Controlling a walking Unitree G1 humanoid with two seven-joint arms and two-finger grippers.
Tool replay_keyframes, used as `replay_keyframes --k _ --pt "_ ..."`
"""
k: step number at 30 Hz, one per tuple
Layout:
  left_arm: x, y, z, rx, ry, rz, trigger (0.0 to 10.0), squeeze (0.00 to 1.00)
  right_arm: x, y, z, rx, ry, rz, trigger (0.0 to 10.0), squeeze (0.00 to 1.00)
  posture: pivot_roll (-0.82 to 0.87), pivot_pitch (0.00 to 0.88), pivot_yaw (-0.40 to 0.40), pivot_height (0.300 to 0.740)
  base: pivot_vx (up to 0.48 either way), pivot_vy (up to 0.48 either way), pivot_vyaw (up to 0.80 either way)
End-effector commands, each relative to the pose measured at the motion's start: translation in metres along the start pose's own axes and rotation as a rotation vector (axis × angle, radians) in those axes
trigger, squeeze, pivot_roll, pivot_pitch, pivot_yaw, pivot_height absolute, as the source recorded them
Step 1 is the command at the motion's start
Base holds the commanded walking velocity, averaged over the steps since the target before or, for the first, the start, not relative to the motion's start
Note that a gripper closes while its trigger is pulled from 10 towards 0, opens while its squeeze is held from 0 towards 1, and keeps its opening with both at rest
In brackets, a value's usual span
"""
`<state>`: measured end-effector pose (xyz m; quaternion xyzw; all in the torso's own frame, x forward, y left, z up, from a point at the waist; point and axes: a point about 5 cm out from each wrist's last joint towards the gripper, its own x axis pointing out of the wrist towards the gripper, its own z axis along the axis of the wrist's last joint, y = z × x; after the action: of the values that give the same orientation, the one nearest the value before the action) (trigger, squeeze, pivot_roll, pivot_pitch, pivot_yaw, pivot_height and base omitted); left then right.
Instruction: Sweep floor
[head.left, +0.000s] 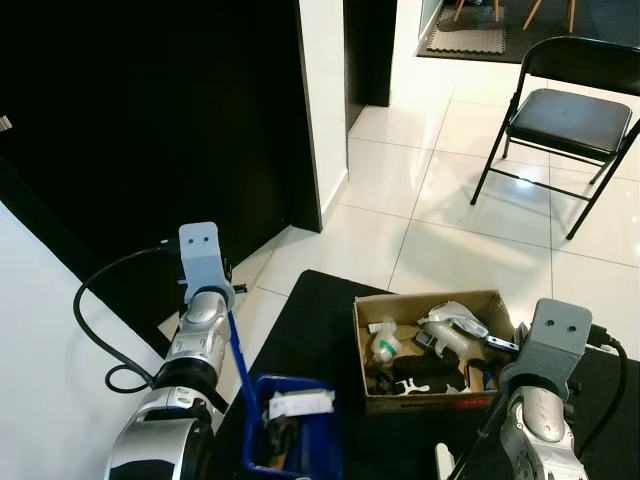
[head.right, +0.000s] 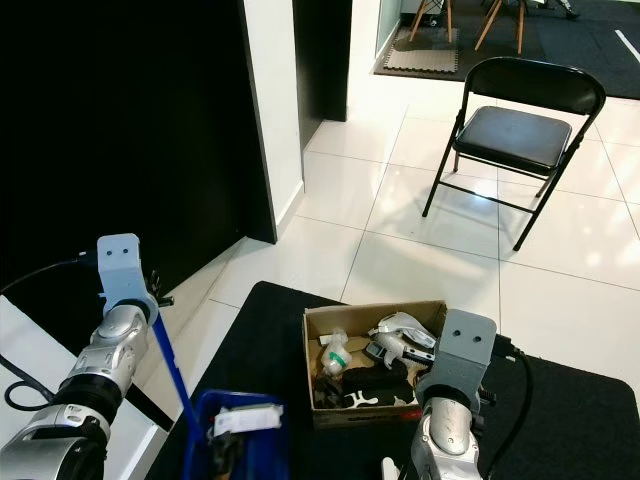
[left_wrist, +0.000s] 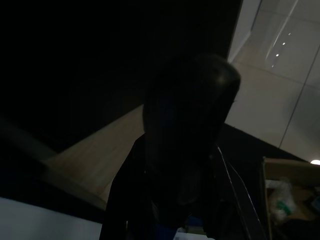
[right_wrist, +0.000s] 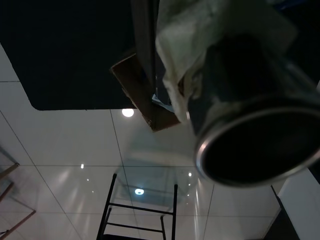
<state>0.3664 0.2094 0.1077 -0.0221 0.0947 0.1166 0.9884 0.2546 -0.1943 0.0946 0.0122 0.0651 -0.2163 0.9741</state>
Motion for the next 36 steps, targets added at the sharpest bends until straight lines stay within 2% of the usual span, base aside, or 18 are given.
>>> replay_keyframes --k 1,3,4,5,12,16,23,32,36 --pt "0.0 0.001 -0.003 -0.033 -0.005 0.013 10.0 0.0 -0.001 0.001 0.004 0.011 -0.024 -0.003 10.0 0.0 -0.06 0.149 0.097 0.74 0.0 0.0 0.0" --pt "-0.001 0.002 -0.004 -0.048 -0.003 0.015 10.0 0.0 -0.001 0.001 0.004 0.011 -0.024 -0.004 10.0 0.0 -0.06 0.149 0.097 0.74 0.0 0.0 0.0" --pt "-0.002 0.003 -0.009 -0.094 0.003 0.018 10.0 0.0 -0.002 0.001 0.004 0.01 -0.025 -0.004 10.0 0.0 -0.07 0.152 0.097 0.74 0.0 0.0 0.0" --pt "-0.003 0.004 -0.012 -0.106 0.004 0.017 10.0 0.0 -0.002 0.001 0.005 0.01 -0.026 -0.004 10.0 0.0 -0.08 0.156 0.097 0.74 0.0 0.0 0.0" --pt "-0.007 0.007 -0.02 -0.118 -0.003 0.002 10.0 0.0 -0.003 0.001 0.005 0.008 -0.027 -0.002 10.0 0.0 -0.08 0.162 0.094 0.74 0.0 0.0 0.0" --pt "-0.009 0.014 -0.026 -0.138 -0.002 0.007 10.0 0.0 -0.003 0.003 0.007 0.01 -0.034 0.008 10.0 0.0 -0.09 0.165 0.091 0.74 0.0 0.0 0.0" --pt "-0.015 0.018 -0.036 -0.076 -0.023 -0.053 10.0 0.0 0.0 0.003 0.011 0.007 -0.05 0.021 10.0 0.0 -0.1 0.166 0.069 0.74 0.0 0.0 0.0" --pt "-0.023 0.023 -0.053 -0.078 0.006 -0.061 10.0 0.0 0.002 0.004 0.015 0.002 -0.064 0.037 10.0 0.0 -0.11 0.167 0.053 0.74 0.0 0.0 0.0" --pt "-0.027 0.027 -0.058 -0.036 0.008 -0.084 10.0 0.0 0.002 0.003 0.015 0.0 -0.065 0.037 10.0 0.0 -0.11 0.167 0.053 0.74 0.0 0.0 0.0"
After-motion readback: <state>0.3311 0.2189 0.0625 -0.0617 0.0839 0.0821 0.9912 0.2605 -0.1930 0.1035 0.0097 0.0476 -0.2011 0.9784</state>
